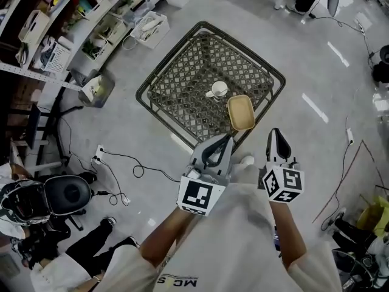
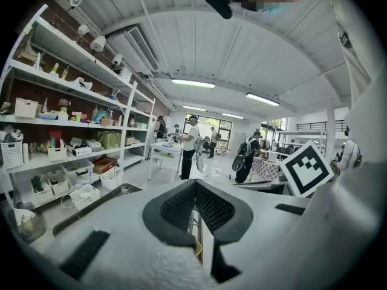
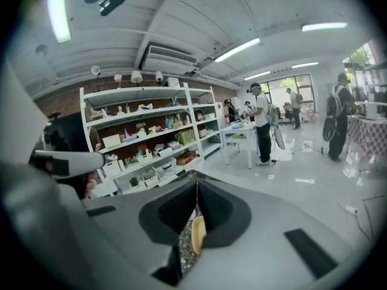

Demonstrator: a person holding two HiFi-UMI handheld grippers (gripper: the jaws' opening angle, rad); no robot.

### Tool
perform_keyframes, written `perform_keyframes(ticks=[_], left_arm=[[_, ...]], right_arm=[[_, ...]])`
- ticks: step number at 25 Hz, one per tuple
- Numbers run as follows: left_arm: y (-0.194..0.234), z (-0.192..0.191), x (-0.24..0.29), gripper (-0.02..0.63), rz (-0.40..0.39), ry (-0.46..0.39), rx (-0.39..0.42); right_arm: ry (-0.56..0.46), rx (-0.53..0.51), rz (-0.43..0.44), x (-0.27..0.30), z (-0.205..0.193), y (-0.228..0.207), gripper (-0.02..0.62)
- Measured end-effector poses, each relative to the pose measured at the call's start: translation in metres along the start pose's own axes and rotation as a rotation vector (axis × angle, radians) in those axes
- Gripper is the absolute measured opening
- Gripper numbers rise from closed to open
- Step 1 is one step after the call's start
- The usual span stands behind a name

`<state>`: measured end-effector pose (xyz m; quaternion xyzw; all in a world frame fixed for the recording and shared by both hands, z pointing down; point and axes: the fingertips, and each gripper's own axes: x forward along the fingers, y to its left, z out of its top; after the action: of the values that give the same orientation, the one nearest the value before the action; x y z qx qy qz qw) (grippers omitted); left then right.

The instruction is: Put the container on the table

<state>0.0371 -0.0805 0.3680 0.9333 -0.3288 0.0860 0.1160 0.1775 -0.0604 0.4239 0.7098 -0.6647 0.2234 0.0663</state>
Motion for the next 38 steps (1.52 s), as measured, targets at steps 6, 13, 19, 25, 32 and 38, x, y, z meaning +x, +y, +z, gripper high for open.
perform_keyframes(ticks=[6,13,19,25,32,38], left_arm=[[-0.008,0.017,-0.005,0.023,-0.018,-0.023,0.038],[-0.016,0.022,-0.010,0.023,-0.018,-0.037,0.046],[-0.018,0.026,-0.011,0.023,-0.014,-0.055,0.058],[-0.004,0.028,-0.020,0.023,-0.012,-0.071,0.092],[-0.011,0.026,-0.014,0.023,-0.035,-0.065,0.089],[-0.010,0.023,-0.019,0.023,-0.026,-0.062,0.083]], right_arm=[[-0.125,-0.071,0.043,-0.043,0.045,0.020,0.021],[-0.214,-0.141,0.024,-0.086,0.067,0.020,0.021],[-0.225,-0.115,0.028,-0.096,0.061,0.016,0.021],[-0.217,-0.120,0.051,-0.089,0.064,0.025,0.021],[-0.204,-0.140,0.097,-0.088,0.070,0.024,0.021],[-0.168,-0.149,0.123,-0.084,0.063,0.020,0.021]])
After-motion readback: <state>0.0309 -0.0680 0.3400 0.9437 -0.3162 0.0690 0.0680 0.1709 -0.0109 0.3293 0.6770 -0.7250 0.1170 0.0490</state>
